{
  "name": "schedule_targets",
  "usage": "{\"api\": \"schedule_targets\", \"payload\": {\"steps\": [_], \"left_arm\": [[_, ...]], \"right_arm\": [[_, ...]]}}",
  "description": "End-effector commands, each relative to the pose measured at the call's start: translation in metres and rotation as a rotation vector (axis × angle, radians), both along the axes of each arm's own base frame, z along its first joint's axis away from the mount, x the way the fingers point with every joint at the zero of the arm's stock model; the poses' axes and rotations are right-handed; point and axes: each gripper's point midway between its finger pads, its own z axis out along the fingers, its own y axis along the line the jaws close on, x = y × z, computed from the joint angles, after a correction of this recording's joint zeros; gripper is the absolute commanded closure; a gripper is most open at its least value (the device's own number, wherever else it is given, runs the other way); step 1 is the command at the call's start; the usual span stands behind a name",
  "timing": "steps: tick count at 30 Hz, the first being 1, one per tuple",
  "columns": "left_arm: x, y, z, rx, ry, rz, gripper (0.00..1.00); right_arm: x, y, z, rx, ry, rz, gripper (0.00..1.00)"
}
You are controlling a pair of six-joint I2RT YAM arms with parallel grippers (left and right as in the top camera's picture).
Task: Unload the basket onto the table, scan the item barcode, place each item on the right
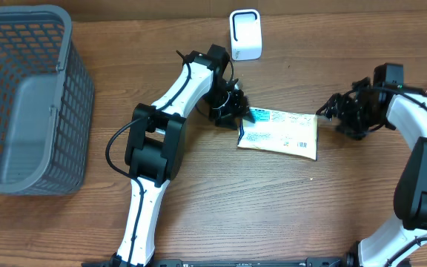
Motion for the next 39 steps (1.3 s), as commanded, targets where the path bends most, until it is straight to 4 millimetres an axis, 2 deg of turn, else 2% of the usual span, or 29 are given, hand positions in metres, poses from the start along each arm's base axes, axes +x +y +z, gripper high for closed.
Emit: {"api": "schedule_targets", "payload": {"steps": [1,5,11,14,17,19,23,25,26,27,30,33,36,39], "left_arm": [[-0.009,0.009,-0.026,0.081,0.039,0.001,0.00],[-0.009,0.009,-0.026,0.080,0.038,0.001,0.00],[-0.006,0.007,-0.027,0.082,0.025,0.004,0.00],[-0.004,0.011,-0.033,0.167,0.034,0.063,0.00],[-0.006,0.004,-0.034,0.168,0.022,0.054,0.02],[-0.006,0.000,-0.034,0.165,0.014,0.047,0.09],[-0.006,-0.005,-0.034,0.159,0.001,0.039,0.56],[-0.006,-0.005,-0.034,0.159,0.001,0.039,0.75],[-0.005,-0.004,-0.034,0.159,0.001,0.040,0.81],[-0.005,-0.004,-0.034,0.159,0.003,0.041,0.96],[-0.006,0.000,-0.033,0.160,0.016,0.044,0.96],[-0.002,0.005,-0.026,0.157,0.003,0.027,0.96],[0.010,0.012,-0.003,0.172,-0.036,0.010,0.96],[0.033,0.034,0.031,0.298,-0.134,0.024,0.96]], "right_arm": [[-0.014,0.021,-0.020,0.136,0.043,0.004,0.45],[-0.025,0.025,-0.033,0.154,0.089,-0.016,0.54],[-0.030,0.039,-0.036,0.167,0.121,-0.013,0.65],[-0.026,0.050,-0.036,0.172,0.124,-0.020,0.67],[-0.024,0.062,-0.032,0.201,0.116,-0.008,0.68],[-0.023,0.070,-0.027,0.244,0.107,0.008,0.69],[-0.022,0.072,-0.025,0.254,0.098,0.017,0.73],[-0.021,0.072,-0.024,0.253,0.091,0.022,0.73],[-0.020,0.072,-0.022,0.249,0.082,0.035,0.72],[-0.019,0.072,-0.020,0.245,0.075,0.049,0.72],[-0.016,0.061,-0.015,0.163,0.088,0.074,0.76],[-0.014,0.032,-0.006,-0.033,0.141,0.072,0.76],[-0.009,0.011,0.012,-0.162,0.165,0.074,0.74],[-0.006,0.003,0.032,-0.216,0.159,0.115,0.62]]}}
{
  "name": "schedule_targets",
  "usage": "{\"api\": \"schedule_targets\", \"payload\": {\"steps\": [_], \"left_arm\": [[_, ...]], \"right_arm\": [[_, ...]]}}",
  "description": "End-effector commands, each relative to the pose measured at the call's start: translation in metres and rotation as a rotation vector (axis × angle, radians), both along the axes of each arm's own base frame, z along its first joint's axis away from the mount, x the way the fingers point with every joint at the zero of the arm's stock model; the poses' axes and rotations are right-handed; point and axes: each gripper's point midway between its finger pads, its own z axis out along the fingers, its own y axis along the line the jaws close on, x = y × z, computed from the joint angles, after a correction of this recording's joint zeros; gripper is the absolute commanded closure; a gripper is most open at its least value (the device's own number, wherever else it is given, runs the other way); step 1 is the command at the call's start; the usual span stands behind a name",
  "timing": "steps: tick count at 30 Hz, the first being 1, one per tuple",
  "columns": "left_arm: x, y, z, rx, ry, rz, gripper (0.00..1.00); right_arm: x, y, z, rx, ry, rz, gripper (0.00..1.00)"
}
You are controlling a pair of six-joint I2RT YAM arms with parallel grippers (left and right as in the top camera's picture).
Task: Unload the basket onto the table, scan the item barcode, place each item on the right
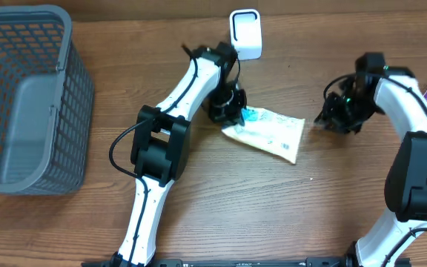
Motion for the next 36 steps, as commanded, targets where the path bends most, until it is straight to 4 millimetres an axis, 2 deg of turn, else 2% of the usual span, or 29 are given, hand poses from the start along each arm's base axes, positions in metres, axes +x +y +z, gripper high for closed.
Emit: {"api": "schedule_targets", "payload": {"steps": [1,3,4,5,6,10,13,15,17,20,22,24,25,26,29,31,33,36], "left_arm": [[0.047,0.037,0.046,0.192,-0.218,-0.016,0.95],[0.057,0.050,0.067,0.270,-0.287,-0.011,0.96],[0.065,0.061,0.086,0.331,-0.346,-0.005,0.96],[0.068,0.068,0.096,0.365,-0.374,0.005,0.96],[0.074,0.081,0.114,0.434,-0.429,0.028,0.96],[0.087,0.119,0.167,0.620,-0.599,0.056,0.96],[0.092,0.139,0.190,0.732,-0.674,0.085,0.96],[0.096,0.163,0.212,0.888,-0.745,0.103,0.96],[0.096,0.173,0.222,0.949,-0.770,0.100,0.96],[0.096,0.171,0.220,0.947,-0.764,0.057,0.96],[0.092,0.155,0.207,0.878,-0.730,0.027,0.96],[0.085,0.139,0.191,0.839,-0.686,-0.018,0.96],[0.076,0.126,0.172,0.833,-0.635,-0.054,0.96],[0.073,0.124,0.168,0.837,-0.624,-0.061,0.96],[0.051,0.107,0.133,0.867,-0.527,-0.136,0.96],[0.038,0.094,0.116,0.844,-0.477,-0.167,0.96],[0.025,0.071,0.102,0.770,-0.435,-0.194,0.96],[0.007,0.018,0.092,0.541,-0.390,-0.202,0.96]], "right_arm": [[0.010,-0.018,0.022,-0.124,-0.052,0.107,0.48],[0.008,-0.019,0.025,-0.127,-0.045,0.118,0.44],[0.008,-0.019,0.025,-0.127,-0.043,0.118,0.44],[0.008,-0.019,0.025,-0.127,-0.042,0.118,0.44],[0.008,-0.019,0.025,-0.126,-0.042,0.118,0.44],[0.008,-0.019,0.025,-0.127,-0.045,0.118,0.44],[0.008,-0.019,0.025,-0.127,-0.044,0.118,0.44],[0.009,-0.019,0.025,-0.127,-0.045,0.118,0.44],[0.009,-0.019,0.025,-0.127,-0.046,0.118,0.42],[0.009,-0.019,0.025,-0.127,-0.046,0.118,0.41],[0.010,-0.019,0.025,-0.128,-0.051,0.117,0.39],[0.011,-0.019,0.025,-0.128,-0.056,0.117,0.38],[0.012,-0.019,0.025,-0.129,-0.061,0.117,0.38],[0.012,-0.019,0.025,-0.129,-0.062,0.117,0.38],[0.013,-0.019,0.025,-0.130,-0.065,0.116,0.38],[0.013,-0.019,0.025,-0.130,-0.065,0.116,0.38],[0.014,-0.019,0.025,-0.130,-0.068,0.116,0.38],[0.014,-0.019,0.025,-0.129,-0.067,0.112,0.37]]}}
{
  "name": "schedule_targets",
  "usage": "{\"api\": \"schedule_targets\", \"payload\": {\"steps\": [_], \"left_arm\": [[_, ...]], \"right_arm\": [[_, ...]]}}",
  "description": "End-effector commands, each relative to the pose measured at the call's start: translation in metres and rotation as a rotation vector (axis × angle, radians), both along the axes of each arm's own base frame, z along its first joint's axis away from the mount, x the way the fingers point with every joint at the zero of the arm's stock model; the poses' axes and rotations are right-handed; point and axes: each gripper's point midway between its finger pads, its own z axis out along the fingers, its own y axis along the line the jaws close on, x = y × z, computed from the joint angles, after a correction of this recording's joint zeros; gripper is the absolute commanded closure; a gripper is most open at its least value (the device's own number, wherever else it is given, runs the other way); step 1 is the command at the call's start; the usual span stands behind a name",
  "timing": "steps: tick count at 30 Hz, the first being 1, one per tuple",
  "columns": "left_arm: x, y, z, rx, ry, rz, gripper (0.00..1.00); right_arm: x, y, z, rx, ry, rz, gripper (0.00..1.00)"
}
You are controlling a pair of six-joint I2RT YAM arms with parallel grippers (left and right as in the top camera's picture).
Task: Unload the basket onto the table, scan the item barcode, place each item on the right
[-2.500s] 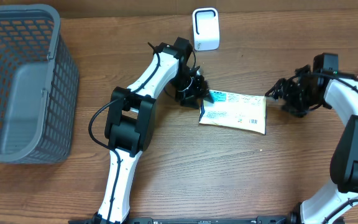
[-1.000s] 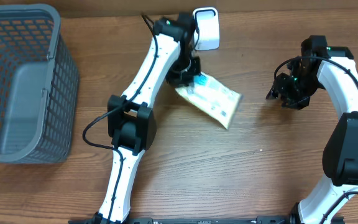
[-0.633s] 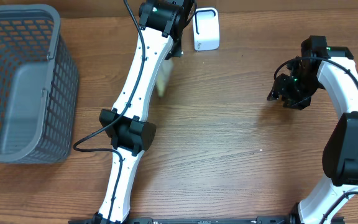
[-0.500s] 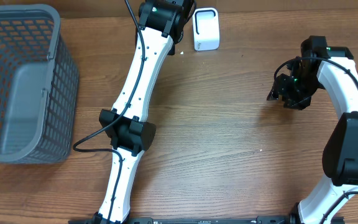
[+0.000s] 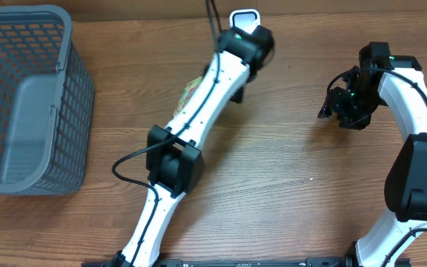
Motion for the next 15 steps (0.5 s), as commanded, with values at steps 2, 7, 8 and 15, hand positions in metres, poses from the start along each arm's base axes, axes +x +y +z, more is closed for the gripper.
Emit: {"api": "schedule_targets", "payload": {"steps": [2,7,8,15], "left_arm": [[-0.035,-0.083,-0.005,-0.413,0.173,-0.038,0.86],[-0.050,-0.124,0.014,-0.703,0.301,-0.157,0.50],[-0.049,-0.124,0.018,-0.732,0.309,-0.157,0.50],[0.002,-0.047,0.053,-0.731,0.173,0.014,0.41]], "right_arm": [[0.007,0.002,0.007,0.000,-0.029,0.001,0.36],[0.007,0.002,0.007,0.005,-0.029,0.001,0.33],[0.008,0.003,0.007,0.011,-0.030,0.002,0.33],[0.023,0.041,0.019,0.177,-0.116,0.063,0.32]]}}
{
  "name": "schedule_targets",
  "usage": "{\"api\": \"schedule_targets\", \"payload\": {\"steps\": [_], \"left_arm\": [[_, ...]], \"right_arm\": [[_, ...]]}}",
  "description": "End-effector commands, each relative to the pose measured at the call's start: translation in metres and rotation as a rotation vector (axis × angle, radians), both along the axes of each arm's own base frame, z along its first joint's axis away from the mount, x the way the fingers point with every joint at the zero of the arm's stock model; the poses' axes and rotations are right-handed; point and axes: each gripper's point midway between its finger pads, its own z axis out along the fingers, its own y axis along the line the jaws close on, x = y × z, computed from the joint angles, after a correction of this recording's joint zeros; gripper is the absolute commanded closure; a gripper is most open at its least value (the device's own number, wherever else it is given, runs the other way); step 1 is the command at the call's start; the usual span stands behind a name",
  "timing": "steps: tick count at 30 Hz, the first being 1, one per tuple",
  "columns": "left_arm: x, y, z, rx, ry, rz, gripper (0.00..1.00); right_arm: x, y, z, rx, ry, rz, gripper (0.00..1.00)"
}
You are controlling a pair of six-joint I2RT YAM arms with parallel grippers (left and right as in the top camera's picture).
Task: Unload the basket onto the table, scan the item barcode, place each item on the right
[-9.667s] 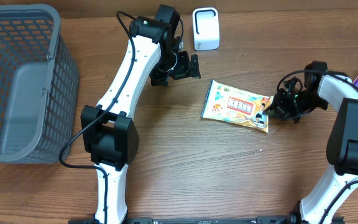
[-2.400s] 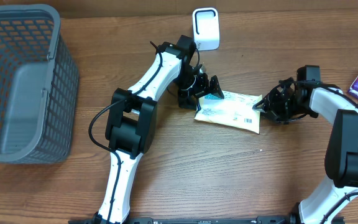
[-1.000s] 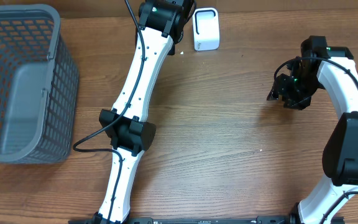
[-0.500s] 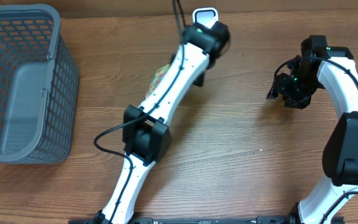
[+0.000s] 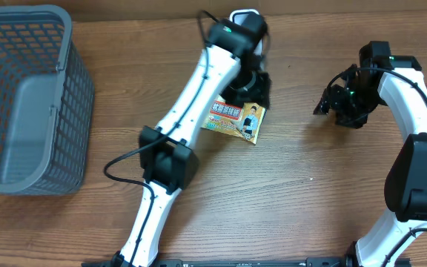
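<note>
The item is a flat packet (image 5: 234,121) with its yellow printed face up, just in front of the white scanner (image 5: 245,13). The scanner stands at the table's back edge, partly hidden by my left wrist. My left gripper (image 5: 249,89) is shut on the packet's far right corner. The packet's other face cannot be seen. My right gripper (image 5: 330,104) hovers to the right, well apart from the packet. Its fingers look open with nothing in them.
A grey mesh basket (image 5: 76,89) stands at the far left. A pink and purple package lies at the right edge. My left arm runs diagonally across the middle of the wooden table (image 5: 310,193).
My left wrist has turned and come back a little from the scanner. The packet, only a sliver beside the forearm before, now shows its yellow face below the gripper. The right arm has hardly moved.
The packet first lay flat, white side up, with my left gripper at its left end and my right gripper at its right edge. Then the left gripper held it further left and tilted, the right one drawn back. It was then up by the scanner, and now shows its yellow side.
</note>
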Motion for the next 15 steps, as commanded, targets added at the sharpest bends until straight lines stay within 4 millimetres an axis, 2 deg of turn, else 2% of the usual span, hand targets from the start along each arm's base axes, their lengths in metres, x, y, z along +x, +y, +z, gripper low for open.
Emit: {"api": "schedule_targets", "payload": {"steps": [1,2,4,6,8,9,12,13,14,15], "left_arm": [[0.037,0.054,0.032,-0.010,-0.082,0.139,0.41],[0.048,0.074,0.034,0.006,-0.098,0.191,0.41],[0.061,0.099,0.036,0.020,-0.116,0.251,0.41],[0.073,0.129,0.035,0.046,-0.126,0.325,0.40],[0.081,0.150,0.034,0.076,-0.141,0.370,0.39],[0.086,0.166,0.035,0.106,-0.156,0.420,0.38],[0.093,0.183,0.040,0.127,-0.178,0.473,0.37],[0.096,0.191,0.044,0.133,-0.196,0.490,0.36],[0.097,0.196,0.046,0.141,-0.206,0.499,0.35],[0.100,0.204,0.049,0.162,-0.225,0.518,0.29]], "right_arm": [[0.016,0.033,0.016,0.103,-0.099,0.088,0.32],[0.021,0.045,0.018,0.115,-0.146,0.153,0.29],[0.027,0.063,0.020,0.109,-0.210,0.247,0.25],[0.036,0.093,0.023,0.086,-0.321,0.405,0.12],[0.051,0.114,0.025,0.019,-0.418,0.476,0.09],[0.066,0.127,0.029,-0.039,-0.504,0.506,0.05],[0.090,0.151,0.044,-0.092,-0.653,0.537,0.02],[0.097,0.165,0.053,-0.097,-0.732,0.586,0.00],[0.100,0.175,0.057,-0.105,-0.781,0.636,0.00],[0.099,0.185,0.059,-0.119,-0.825,0.715,0.00]]}}
